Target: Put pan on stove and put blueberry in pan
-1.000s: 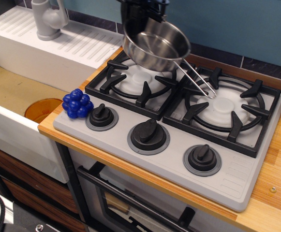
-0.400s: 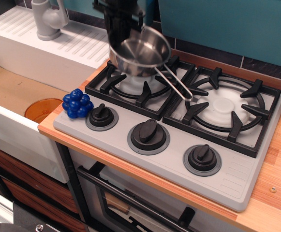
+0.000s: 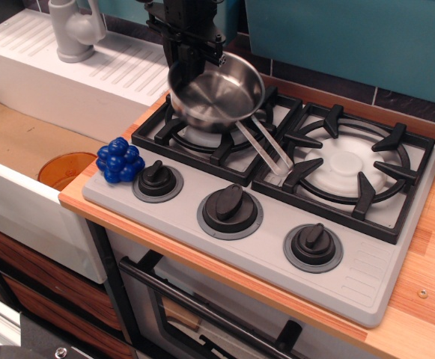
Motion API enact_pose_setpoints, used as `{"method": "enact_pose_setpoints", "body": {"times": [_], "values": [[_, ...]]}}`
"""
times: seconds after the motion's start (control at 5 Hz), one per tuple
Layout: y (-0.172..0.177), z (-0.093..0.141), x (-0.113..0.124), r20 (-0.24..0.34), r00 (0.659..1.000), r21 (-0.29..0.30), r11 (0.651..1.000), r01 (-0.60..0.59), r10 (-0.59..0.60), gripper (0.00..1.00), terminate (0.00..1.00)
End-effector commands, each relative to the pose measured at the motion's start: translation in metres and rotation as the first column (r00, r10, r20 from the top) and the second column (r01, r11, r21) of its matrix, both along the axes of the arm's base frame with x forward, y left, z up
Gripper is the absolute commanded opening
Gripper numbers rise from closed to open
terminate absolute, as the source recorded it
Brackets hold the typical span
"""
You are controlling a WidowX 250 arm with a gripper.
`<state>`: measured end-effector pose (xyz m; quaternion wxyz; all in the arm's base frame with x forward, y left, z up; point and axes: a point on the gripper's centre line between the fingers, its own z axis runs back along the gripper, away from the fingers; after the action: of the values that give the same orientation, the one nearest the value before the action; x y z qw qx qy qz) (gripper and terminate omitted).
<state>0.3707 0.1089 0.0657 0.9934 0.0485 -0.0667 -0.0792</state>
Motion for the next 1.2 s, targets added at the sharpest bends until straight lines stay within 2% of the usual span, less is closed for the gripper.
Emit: {"method": "enact_pose_setpoints", "body": {"times": [0.0,0.4,1.0], "values": [[0.005,0.023,0.000,0.019,1.000,0.015,1.000,0.011,-0.011,1.00,0.00],[0.000,0.052,-0.004,-0.015,1.000,0.059,0.998,0.012,-0.011,1.00,0.00],[0.000,0.052,-0.004,-0.015,1.000,0.059,0.998,0.012,-0.011,1.00,0.00]]}}
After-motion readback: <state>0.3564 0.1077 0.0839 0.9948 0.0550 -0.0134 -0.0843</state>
